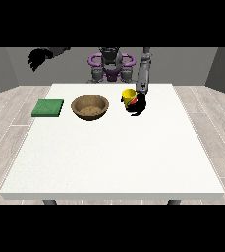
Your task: Pick the cup and pour the ball into the bowl, then pick the bowl and place it on the pad
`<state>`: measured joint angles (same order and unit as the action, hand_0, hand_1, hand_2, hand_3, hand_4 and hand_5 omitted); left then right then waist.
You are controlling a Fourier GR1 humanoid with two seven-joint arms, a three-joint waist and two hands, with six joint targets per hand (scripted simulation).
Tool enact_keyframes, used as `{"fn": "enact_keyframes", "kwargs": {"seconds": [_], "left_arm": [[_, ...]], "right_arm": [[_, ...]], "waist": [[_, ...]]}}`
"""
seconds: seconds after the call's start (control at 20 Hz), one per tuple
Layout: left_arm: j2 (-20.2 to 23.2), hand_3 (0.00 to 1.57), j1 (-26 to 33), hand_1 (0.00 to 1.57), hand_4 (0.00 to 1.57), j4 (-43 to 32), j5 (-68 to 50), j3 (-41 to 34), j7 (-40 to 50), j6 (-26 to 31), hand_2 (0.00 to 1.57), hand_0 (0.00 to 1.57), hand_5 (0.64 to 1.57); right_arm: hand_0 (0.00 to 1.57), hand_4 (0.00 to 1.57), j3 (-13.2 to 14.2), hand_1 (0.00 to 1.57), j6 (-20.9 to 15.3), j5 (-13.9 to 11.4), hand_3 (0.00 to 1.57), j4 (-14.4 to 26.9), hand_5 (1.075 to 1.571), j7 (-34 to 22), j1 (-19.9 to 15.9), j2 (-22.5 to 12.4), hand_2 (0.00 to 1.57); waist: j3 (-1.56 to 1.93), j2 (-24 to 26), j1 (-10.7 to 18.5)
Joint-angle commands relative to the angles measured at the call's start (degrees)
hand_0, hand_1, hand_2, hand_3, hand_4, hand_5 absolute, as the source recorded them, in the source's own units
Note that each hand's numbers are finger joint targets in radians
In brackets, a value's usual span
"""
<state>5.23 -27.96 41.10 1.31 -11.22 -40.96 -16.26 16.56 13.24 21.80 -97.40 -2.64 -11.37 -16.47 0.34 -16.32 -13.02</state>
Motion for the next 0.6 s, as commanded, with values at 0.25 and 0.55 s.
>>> {"fn": "enact_keyframes", "kwargs": {"seconds": [0.25,0.55], "left_arm": [[-3.25,1.57,-2.13,1.27,1.4,-1.02,10.41,9.15,12.45,-9.83,1.57,1.27,1.432],[-0.78,1.57,-8.94,1.34,1.41,-4.79,27.12,19.25,26.39,-21.94,1.57,1.34,1.525]], "right_arm": [[0.0,0.64,6.02,0.0,3.66,3.13,0.29,13.25,1.567,-1.48,0.78,-4.99,0.0],[0.0,0.63,4.14,0.0,4.42,1.55,0.25,16.62,1.562,-0.98,1.03,-4.06,0.0]], "waist": [[-0.24,10.97,3.85],[0.05,15.31,3.31]]}}
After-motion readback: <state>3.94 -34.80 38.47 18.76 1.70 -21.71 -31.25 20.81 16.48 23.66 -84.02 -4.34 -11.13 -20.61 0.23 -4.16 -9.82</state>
